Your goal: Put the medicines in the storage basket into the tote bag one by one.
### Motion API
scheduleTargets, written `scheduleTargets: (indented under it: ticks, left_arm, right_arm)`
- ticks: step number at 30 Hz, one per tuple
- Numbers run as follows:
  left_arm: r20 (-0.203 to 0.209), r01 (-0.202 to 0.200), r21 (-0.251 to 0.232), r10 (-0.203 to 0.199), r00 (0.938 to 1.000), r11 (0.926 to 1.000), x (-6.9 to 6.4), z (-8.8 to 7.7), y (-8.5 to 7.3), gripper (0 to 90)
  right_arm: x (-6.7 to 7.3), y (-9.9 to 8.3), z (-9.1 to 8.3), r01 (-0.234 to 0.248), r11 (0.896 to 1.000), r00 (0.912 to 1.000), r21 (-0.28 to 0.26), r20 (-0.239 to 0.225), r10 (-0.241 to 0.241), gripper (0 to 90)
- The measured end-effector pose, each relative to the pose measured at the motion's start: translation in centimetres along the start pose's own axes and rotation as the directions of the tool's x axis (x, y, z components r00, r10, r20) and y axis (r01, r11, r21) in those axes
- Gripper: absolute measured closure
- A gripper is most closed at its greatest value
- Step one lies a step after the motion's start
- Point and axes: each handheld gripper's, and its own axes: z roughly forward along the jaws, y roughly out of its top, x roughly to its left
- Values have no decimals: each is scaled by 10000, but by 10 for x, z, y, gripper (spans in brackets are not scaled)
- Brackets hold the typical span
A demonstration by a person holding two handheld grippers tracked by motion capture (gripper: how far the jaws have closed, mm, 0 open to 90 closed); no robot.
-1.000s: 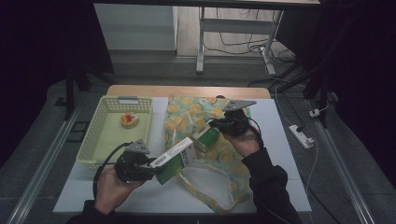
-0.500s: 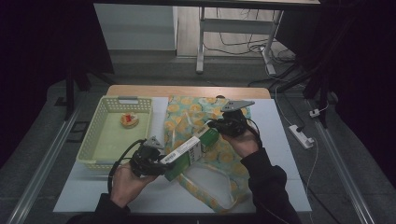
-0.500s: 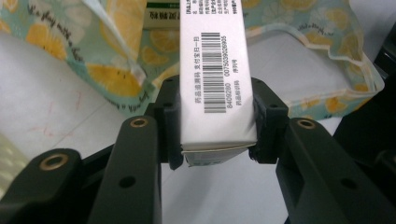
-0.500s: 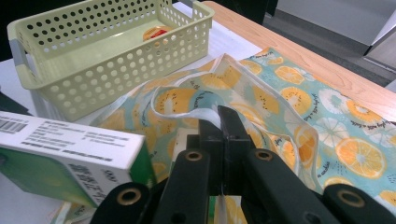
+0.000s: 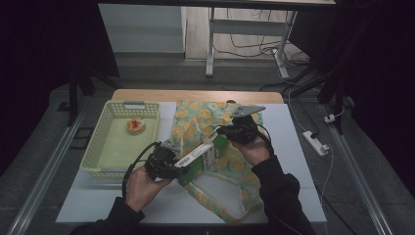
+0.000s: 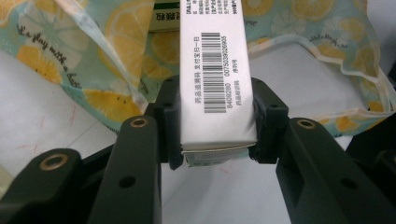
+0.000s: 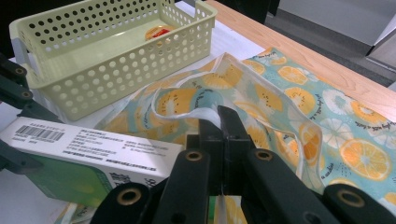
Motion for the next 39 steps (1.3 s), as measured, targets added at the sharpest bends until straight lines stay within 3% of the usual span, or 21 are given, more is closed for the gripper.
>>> scheduleTargets:
  ticks: [23, 39]
  left_arm:
    - [-275, 95, -81, -98, 9996, 9999, 4, 32, 40, 618]
    - [-975, 179, -336, -211, 9950, 9993, 15, 50, 59, 618]
  right_arm:
    - [1, 1, 0, 32, 10000, 10000, -41, -42, -32, 900]
    - [2, 1, -1, 44, 10000, 10000, -74, -63, -45, 900]
